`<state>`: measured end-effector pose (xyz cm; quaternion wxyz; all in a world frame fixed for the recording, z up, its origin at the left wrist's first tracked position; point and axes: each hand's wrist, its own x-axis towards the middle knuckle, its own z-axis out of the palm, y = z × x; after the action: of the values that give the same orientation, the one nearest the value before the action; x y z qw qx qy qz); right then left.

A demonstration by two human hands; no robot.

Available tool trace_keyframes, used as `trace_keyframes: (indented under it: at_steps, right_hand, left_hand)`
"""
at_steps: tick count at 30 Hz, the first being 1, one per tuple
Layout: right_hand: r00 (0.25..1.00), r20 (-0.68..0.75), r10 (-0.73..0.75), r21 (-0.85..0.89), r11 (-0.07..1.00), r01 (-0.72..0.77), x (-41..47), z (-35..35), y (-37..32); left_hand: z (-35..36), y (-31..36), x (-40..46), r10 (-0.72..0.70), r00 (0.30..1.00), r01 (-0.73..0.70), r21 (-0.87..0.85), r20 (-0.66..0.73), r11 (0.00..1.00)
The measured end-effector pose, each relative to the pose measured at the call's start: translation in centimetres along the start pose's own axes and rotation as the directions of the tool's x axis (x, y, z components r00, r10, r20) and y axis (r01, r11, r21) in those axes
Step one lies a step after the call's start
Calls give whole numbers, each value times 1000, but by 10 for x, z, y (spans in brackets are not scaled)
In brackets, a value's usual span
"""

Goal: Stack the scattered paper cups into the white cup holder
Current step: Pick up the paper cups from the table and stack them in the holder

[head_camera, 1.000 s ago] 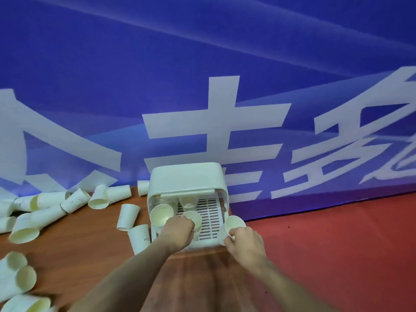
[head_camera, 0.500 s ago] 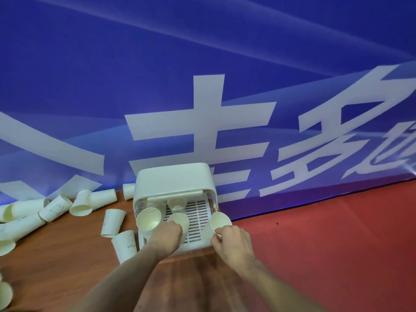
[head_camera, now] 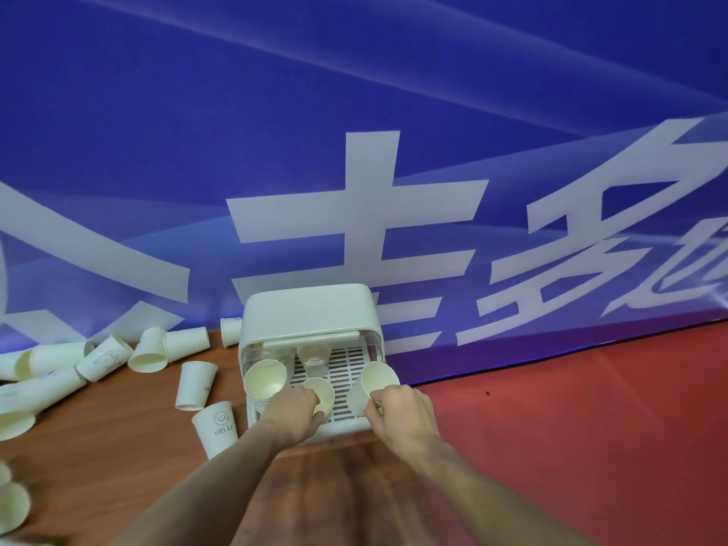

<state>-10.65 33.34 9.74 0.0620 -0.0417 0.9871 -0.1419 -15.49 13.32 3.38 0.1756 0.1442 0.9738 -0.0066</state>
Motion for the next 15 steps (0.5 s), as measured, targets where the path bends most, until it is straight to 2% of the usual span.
trace_keyframes:
  at_steps: [4,9,15]
  right_hand:
    - [994,23,-109,2,994,109,11,-2,-17]
    - [958,46,-283,-143,947,287,26,6,-45]
    - [933,170,-317,-305,883,356,44,25,-60]
  left_hand:
    - [-20,-11,-6,15,1000,-17,-146,-19,989]
    - [-52,-23,-22,0,999,-16,-296,-54,955]
    - [-55,-58,-43,-33,999,22,-336,-29,942]
